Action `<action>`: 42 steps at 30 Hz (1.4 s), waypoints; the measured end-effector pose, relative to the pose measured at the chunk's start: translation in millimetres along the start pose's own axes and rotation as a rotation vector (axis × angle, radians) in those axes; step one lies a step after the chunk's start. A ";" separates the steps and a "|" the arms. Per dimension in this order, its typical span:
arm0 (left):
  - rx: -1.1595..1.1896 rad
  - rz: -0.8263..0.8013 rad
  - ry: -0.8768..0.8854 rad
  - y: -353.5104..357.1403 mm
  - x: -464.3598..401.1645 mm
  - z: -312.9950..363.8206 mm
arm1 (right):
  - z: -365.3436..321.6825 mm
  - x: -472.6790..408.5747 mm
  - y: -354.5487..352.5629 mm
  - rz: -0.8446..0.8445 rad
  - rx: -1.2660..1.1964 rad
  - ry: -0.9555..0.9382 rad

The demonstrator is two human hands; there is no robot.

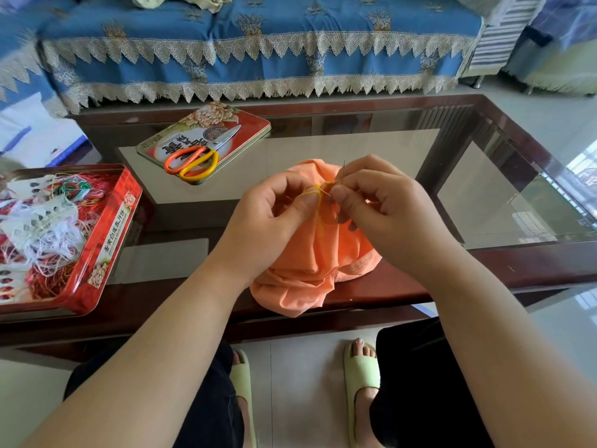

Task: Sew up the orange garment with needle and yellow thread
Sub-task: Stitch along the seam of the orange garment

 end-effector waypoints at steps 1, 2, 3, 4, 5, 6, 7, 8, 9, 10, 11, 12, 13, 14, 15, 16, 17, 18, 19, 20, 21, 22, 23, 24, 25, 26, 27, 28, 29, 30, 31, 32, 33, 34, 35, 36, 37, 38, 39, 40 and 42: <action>-0.012 0.012 0.000 0.4 0.1 0.9 | -0.7 0.7 0.3 -0.003 0.008 0.005; -0.029 0.022 -0.002 0.2 -0.2 1.4 | -0.9 1.1 0.2 -0.001 0.019 0.011; -0.041 0.031 -0.008 -0.3 -0.5 1.4 | -0.9 1.3 -0.3 -0.001 0.031 0.017; -0.048 0.042 -0.015 -1.2 -0.8 1.0 | -0.6 1.4 -0.4 -0.006 0.043 0.021; -0.051 0.057 -0.017 -2.6 -1.2 0.7 | -0.4 1.2 -0.3 -0.020 0.050 0.023; -0.057 0.072 -0.015 -4.1 -1.6 0.1 | -0.3 1.4 0.2 -0.041 0.057 0.024; -0.066 0.083 -0.013 -5.4 -2.0 -0.7 | -0.3 1.7 1.2 -0.067 0.069 0.027; -0.077 0.087 -0.012 -6.4 -2.3 -1.6 | -0.1 2.0 2.7 -0.099 0.092 0.033; -0.084 0.087 -0.010 -6.9 -2.3 -2.3 | 0.1 2.5 4.5 -0.133 0.120 0.041; -0.086 0.087 -0.009 -7.6 -2.5 -3.0 | 0.8 3.0 6.6 -0.166 0.144 0.050; -0.088 0.090 -0.008 -8.3 -2.6 -3.7 | 1.1 3.8 9.0 -0.194 0.163 0.057; -0.092 0.094 -0.007 -9.1 -3.0 -3.7 | 1.3 4.3 10.9 -0.213 0.175 0.061; -0.097 0.096 -0.004 -9.3 -3.3 -3.4 | 1.4 4.6 11.9 -0.228 0.183 0.062; -0.101 0.098 0.000 -9.3 -3.3 -3.0 | 1.0 4.7 12.8 -0.241 0.190 0.065; -0.106 0.099 0.007 -9.3 -3.3 -2.7 | 0.8 4.6 13.3 -0.254 0.200 0.072; -0.112 0.097 0.014 -9.1 -3.2 -2.2 | 0.9 4.3 13.3 -0.264 0.212 0.083; -0.116 0.097 0.018 -9.1 -3.0 -1.9 | 1.2 4.0 13.3 -0.270 0.229 0.092; -0.118 0.096 0.021 -8.9 -2.9 -1.4 | 1.8 3.8 13.0 -0.273 0.249 0.098; -0.119 0.098 0.026 -8.7 -2.8 -0.9 | 2.1 3.7 13.2 -0.277 0.270 0.100; -0.120 0.103 0.034 -9.2 -2.7 -0.9 | 2.0 3.8 14.1 -0.281 0.285 0.098; -0.121 0.107 0.044 -9.3 -2.6 -0.3 | 1.8 3.9 14.8 -0.283 0.294 0.094; -0.122 0.109 0.054 -9.1 -2.6 0.3 | 1.7 4.1 15.2 -0.283 0.297 0.088; -0.126 0.111 0.063 -9.0 -2.6 0.7 | 1.9 4.1 15.4 -0.281 0.295 0.084; -0.129 0.113 0.071 -9.0 -2.3 1.0 | 2.1 4.2 15.8 -0.279 0.292 0.081; -0.131 0.115 0.079 -8.8 -2.5 1.4 | 2.5 4.1 15.4 -0.277 0.291 0.081; -0.130 0.118 0.085 -8.8 -2.3 1.3 | 2.9 4.0 15.7 -0.277 0.294 0.080; -0.130 0.119 0.089 -8.9 -2.4 1.2 | 3.3 3.9 15.8 -0.275 0.296 0.080; -0.131 0.119 0.094 -8.5 -2.4 1.3 | 3.8 3.8 15.8 -0.271 0.298 0.078; -0.132 0.119 0.101 -8.4 -2.3 1.5 | 4.0 3.8 16.1 -0.265 0.296 0.078; -0.137 0.120 0.111 -7.9 -2.0 2.0 | 4.0 3.6 16.1 -0.258 0.294 0.080; -0.145 0.122 0.125 -7.4 -1.6 3.0 | 3.9 3.5 16.2 -0.252 0.291 0.085; -0.155 0.124 0.140 -6.6 -1.3 4.0 | 4.0 3.4 15.9 -0.244 0.288 0.090; -0.163 0.130 0.154 -6.5 -0.7 5.3 | 4.1 3.2 16.0 -0.238 0.286 0.092; -0.168 0.139 0.171 -6.5 -0.4 6.7 | 4.2 2.8 15.6 -0.230 0.284 0.093; -0.175 0.148 0.192 -6.6 0.1 8.0 | 4.3 2.7 15.5 -0.221 0.282 0.096; -0.188 0.154 0.213 -6.4 0.5 8.9 | 4.7 2.6 15.4 -0.212 0.280 0.103; -0.205 0.154 0.227 -5.7 1.1 9.6 | 5.0 2.7 15.8 -0.201 0.275 0.115; -0.222 0.148 0.233 -4.1 1.6 9.9 | 5.2 3.2 16.4 -0.189 0.270 0.129; -0.232 0.137 0.234 -2.1 2.3 9.9 | 4.8 3.6 17.4 -0.180 0.265 0.142; -0.234 0.123 0.235 0.3 3.2 9.8 | 4.7 3.9 18.2 -0.176 0.259 0.158; -0.230 0.094 0.241 4.0 4.1 10.3 | 6.1 4.0 18.2 -0.186 0.239 0.208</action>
Point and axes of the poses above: each hand's wrist, its own x-axis away from the middle knuckle, its own y-axis out of the palm, z = x × y, the point moved 5 cm from there along -x, towards the middle knuckle, and after that the axes turned 4 degrees about y, right-handed, at the moved point
